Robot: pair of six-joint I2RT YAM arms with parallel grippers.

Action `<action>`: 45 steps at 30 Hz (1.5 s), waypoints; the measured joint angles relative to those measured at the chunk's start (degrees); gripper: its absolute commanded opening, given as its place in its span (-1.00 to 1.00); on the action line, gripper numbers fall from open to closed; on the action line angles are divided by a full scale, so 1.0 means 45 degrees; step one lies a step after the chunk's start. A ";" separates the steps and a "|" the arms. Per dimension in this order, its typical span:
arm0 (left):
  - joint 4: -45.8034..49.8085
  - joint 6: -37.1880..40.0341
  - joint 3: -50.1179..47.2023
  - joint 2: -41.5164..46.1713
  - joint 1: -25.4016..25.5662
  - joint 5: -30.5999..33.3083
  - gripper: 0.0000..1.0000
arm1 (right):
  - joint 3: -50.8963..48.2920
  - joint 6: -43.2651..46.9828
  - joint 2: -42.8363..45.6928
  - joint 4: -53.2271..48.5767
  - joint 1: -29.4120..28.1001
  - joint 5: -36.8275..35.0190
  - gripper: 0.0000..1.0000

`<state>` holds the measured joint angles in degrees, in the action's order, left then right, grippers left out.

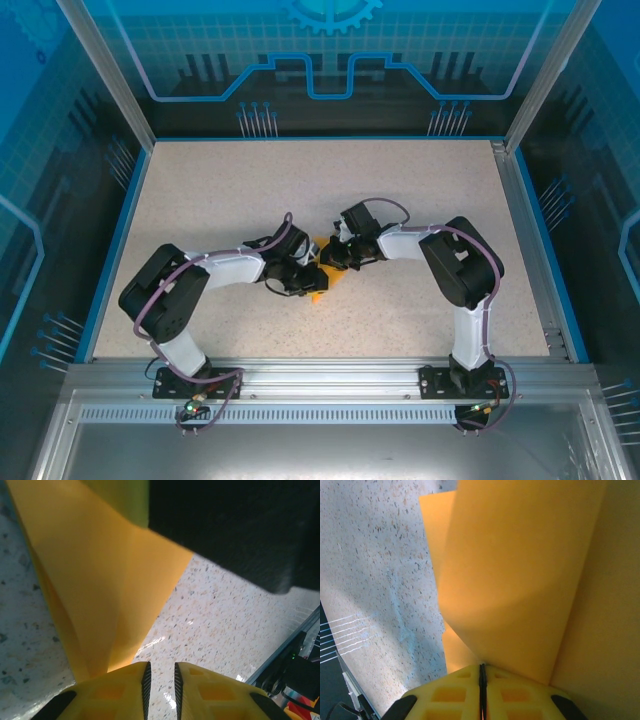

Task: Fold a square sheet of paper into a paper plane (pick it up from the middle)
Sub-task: Fourth fold the wing at the center of the table.

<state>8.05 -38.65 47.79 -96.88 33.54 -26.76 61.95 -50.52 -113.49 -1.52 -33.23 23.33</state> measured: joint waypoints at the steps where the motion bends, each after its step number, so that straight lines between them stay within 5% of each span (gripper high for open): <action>1: -0.0102 -0.0005 -0.0034 0.0000 -0.0015 0.0010 -0.55 | 0.0000 0.0000 0.0000 0.0000 0.0000 0.0000 -0.80; 22: -0.1812 -0.0083 -0.1666 0.0131 -0.0335 -0.0452 -0.57 | 0.0000 0.0044 -0.0024 0.0005 0.0000 0.0005 -0.80; 32: -0.1438 -0.0525 -0.1909 0.1778 -0.1253 -0.1073 -0.49 | -0.0005 0.0049 -0.0024 0.0005 0.0000 0.0005 -0.80; 45: -0.2331 -0.1107 -0.0928 -0.0092 -0.1433 -0.1656 -0.47 | -0.0005 0.0049 -0.0024 0.0005 0.0000 0.0005 -0.80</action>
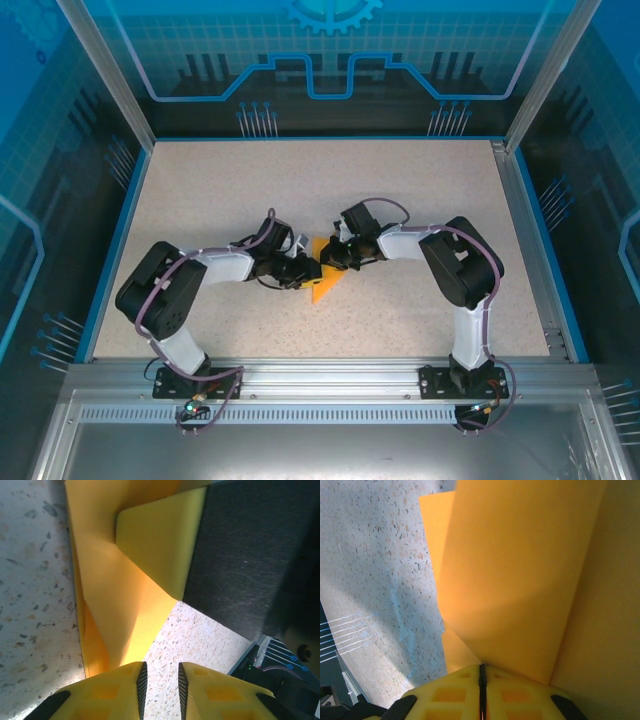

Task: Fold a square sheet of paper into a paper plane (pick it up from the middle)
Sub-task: Fourth fold the wing at the center of the table.

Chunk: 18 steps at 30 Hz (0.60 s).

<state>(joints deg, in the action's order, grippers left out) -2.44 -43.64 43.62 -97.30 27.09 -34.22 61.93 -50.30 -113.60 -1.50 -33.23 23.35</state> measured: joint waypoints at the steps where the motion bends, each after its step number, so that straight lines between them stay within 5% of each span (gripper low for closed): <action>1: -0.0029 0.0005 0.0000 -0.0058 0.0000 -0.0039 -0.47 | 0.0000 -0.0005 0.0000 0.0000 0.0000 0.0000 -0.80; 18: 0.0146 0.0058 0.0015 0.0321 0.0000 -0.0199 -0.40 | 0.0005 0.0000 0.0000 -0.0005 0.0000 0.0000 -0.80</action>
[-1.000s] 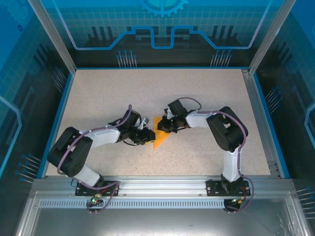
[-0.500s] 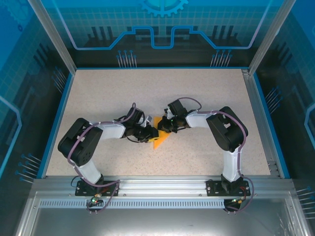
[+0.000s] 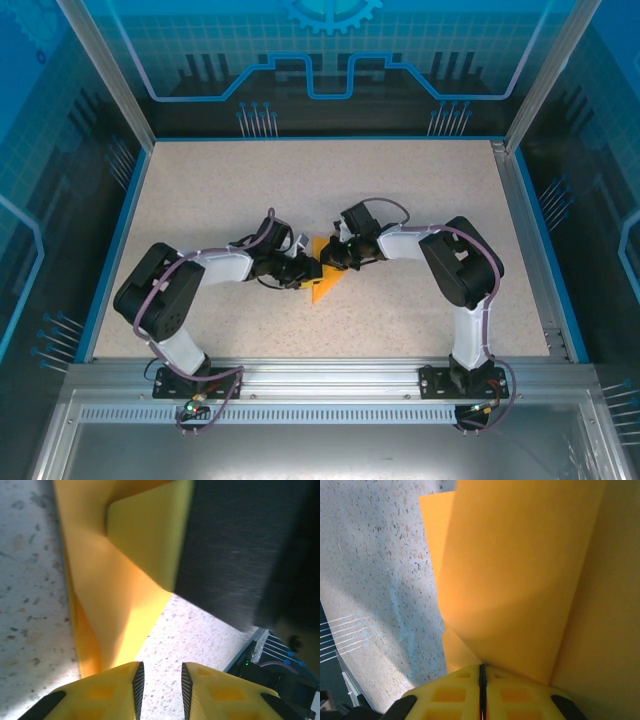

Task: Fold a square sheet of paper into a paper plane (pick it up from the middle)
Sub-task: Fourth fold the wing at the center of the table.

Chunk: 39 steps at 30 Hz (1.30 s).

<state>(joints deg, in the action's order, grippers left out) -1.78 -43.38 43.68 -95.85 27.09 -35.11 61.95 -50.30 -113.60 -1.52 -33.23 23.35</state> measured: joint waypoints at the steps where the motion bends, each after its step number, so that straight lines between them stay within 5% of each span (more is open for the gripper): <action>1: -0.0005 0.0000 0.0010 0.0078 0.0005 -0.0073 -0.40 | 0.0000 0.0000 0.0000 0.0000 0.0000 0.0000 -0.80; 17: -0.0243 0.0058 0.0189 -0.0903 0.0136 -0.0724 -0.41 | 0.0005 0.0000 0.0000 -0.0010 0.0000 0.0000 -0.80; 39: -0.0223 0.0908 -0.0170 -0.1321 0.0112 -0.0034 -0.79 | 0.1103 0.0971 0.0359 -0.1889 0.0529 -0.0583 -0.71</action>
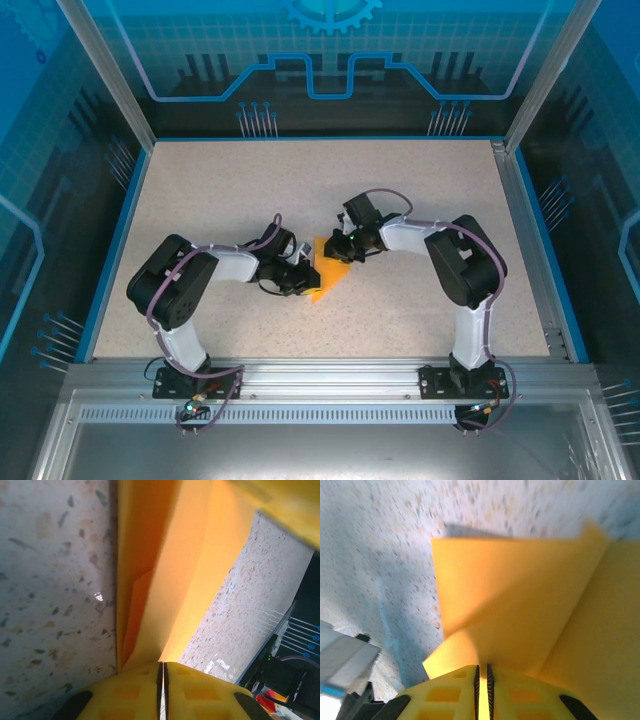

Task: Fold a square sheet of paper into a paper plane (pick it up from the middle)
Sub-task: Fourth fold the wing at the center of the table.

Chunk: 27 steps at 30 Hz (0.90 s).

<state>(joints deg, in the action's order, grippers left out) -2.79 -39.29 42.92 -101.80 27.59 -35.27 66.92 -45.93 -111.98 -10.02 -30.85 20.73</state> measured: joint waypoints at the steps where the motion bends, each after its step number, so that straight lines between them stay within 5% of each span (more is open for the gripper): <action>1: 0.0019 0.0063 0.0000 0.0000 0.0000 0.0019 -0.80 | 0.0010 0.0107 0.0185 -0.0015 0.0112 -0.0053 -0.75; 6: 0.0068 0.0097 0.0000 0.0000 0.0010 0.0112 -0.86 | 0.0005 0.0767 0.1137 0.0350 0.0267 0.0097 -1.00; 17: 0.0112 0.0097 0.0000 0.0015 0.0010 0.0146 -0.91 | -0.0806 0.0894 0.0981 0.1336 -0.1175 0.0529 -1.00; 27: 0.0121 0.0102 0.0005 0.0019 0.0010 0.0165 -0.94 | -0.1326 0.0845 -0.0146 0.2161 -0.0918 0.0500 -1.00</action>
<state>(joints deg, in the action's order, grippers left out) -2.24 -38.83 42.94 -101.71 27.64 -34.52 60.95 -42.13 -112.64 -0.30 -34.98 22.98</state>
